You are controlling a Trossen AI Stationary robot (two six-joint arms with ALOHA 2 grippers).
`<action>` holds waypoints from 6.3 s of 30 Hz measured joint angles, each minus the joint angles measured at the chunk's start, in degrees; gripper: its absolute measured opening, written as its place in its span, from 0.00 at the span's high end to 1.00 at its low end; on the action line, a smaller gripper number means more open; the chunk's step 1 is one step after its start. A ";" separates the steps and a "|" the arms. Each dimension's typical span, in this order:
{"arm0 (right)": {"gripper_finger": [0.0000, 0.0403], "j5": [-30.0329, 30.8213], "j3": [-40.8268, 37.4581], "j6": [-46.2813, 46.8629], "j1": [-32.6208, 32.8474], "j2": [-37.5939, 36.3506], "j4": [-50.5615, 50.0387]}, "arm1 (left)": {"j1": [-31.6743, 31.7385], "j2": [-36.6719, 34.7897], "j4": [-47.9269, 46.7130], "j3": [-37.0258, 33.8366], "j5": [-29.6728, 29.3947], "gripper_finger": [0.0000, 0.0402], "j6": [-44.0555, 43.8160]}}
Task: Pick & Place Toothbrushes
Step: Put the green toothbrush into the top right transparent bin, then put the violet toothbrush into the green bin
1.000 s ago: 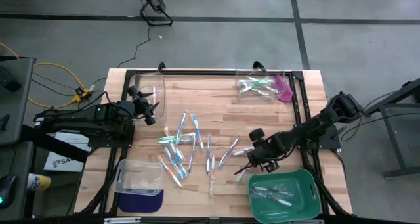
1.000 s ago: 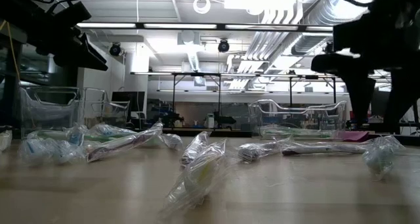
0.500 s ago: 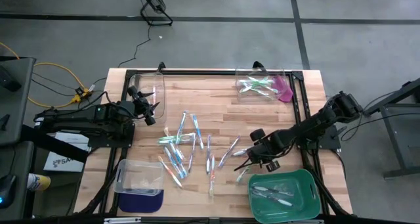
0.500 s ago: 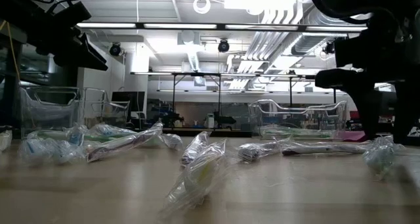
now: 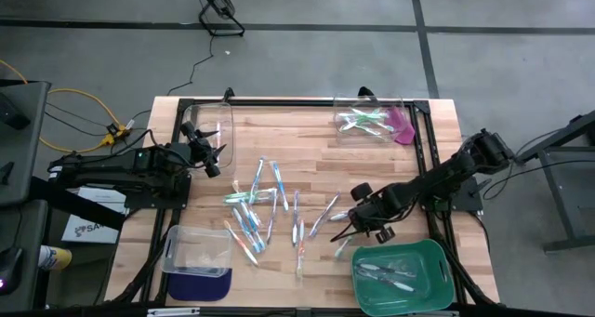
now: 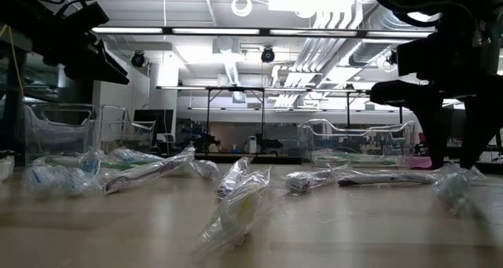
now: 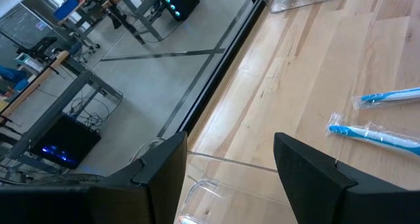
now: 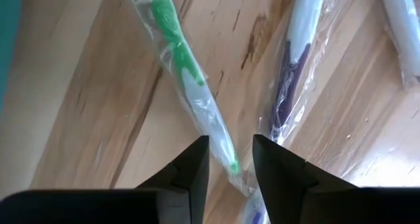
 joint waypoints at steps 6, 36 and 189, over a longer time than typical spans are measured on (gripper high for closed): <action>0.74 -1.12 0.02 0.00 0.03 0.98 0.84 | -0.01 0.00 0.00 0.01 0.00 0.45 -0.01; 0.93 -2.85 0.13 1.65 0.01 4.55 1.92 | -0.02 -0.01 -0.11 0.00 0.00 0.45 0.00; 0.73 -19.10 17.21 12.34 -32.45 -5.59 -24.07 | 0.00 -0.02 -1.64 0.00 0.85 0.45 -1.44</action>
